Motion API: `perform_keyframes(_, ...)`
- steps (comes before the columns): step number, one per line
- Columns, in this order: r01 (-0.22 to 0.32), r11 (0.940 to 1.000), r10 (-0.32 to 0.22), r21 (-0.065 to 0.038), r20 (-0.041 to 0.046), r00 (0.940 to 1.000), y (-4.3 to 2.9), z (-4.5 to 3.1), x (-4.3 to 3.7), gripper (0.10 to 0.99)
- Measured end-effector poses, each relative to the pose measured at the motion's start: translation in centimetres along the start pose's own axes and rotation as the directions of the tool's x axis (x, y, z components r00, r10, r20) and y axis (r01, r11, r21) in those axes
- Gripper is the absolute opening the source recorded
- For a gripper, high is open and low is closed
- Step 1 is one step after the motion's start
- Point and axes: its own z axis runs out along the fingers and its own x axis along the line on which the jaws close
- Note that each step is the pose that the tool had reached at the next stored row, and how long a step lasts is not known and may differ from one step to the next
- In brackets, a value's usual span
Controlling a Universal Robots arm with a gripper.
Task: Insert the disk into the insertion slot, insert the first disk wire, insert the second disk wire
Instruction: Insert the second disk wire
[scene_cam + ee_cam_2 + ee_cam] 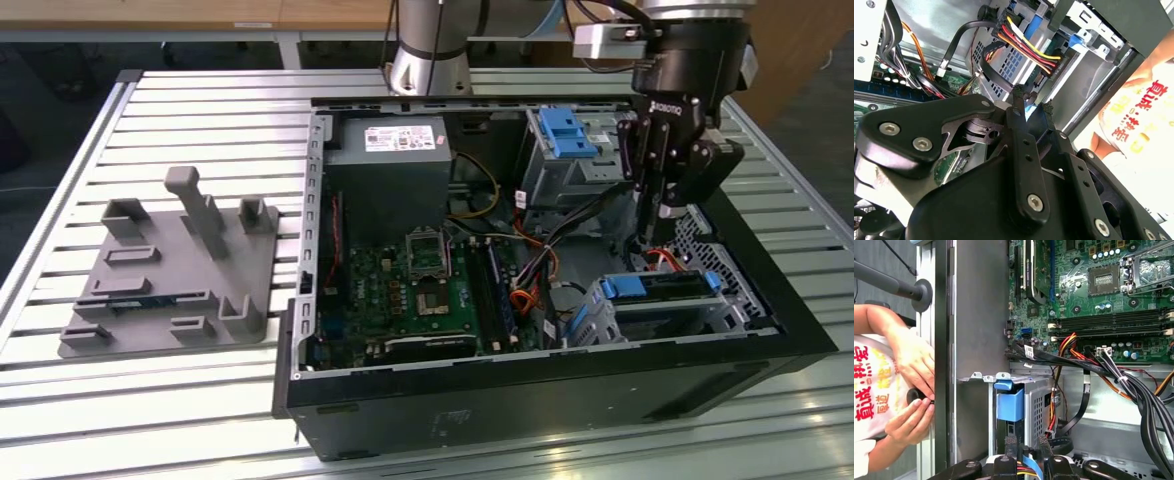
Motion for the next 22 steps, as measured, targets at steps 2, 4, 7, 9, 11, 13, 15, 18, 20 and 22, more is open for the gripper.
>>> perform_keyframes(2,0.000,1.0000,0.000,0.000,0.0014,1.0000,0.02,0.01,0.01,0.298)
perform_keyframes(4,0.000,1.0000,0.000,0.000,0.0022,1.0000,0.03,0.00,0.05,0.298)
perform_keyframes(7,0.000,1.0000,0.000,0.000,0.0032,1.0000,0.03,0.05,0.11,0.298)
perform_keyframes(9,0.000,1.0000,0.000,0.000,0.0033,1.0000,0.03,0.08,0.17,0.298)
perform_keyframes(11,0.001,1.0000,-0.001,0.000,0.0037,1.0000,0.03,0.09,0.19,0.298)
perform_keyframes(13,0.002,1.0000,-0.002,0.001,0.0048,1.0000,0.03,0.09,0.20,0.298)
perform_keyframes(15,0.003,1.0000,-0.003,0.001,0.0056,1.0000,0.03,0.10,0.19,0.298)
perform_keyframes(18,0.004,1.0000,-0.004,0.002,0.0066,1.0000,0.03,0.10,0.20,0.298)
perform_keyframes(20,0.005,1.0000,-0.005,0.003,0.0068,1.0000,0.03,0.10,0.20,0.286)
perform_keyframes(22,0.005,1.0000,-0.005,0.003,0.0068,1.0000,0.03,0.10,0.20,0.220)
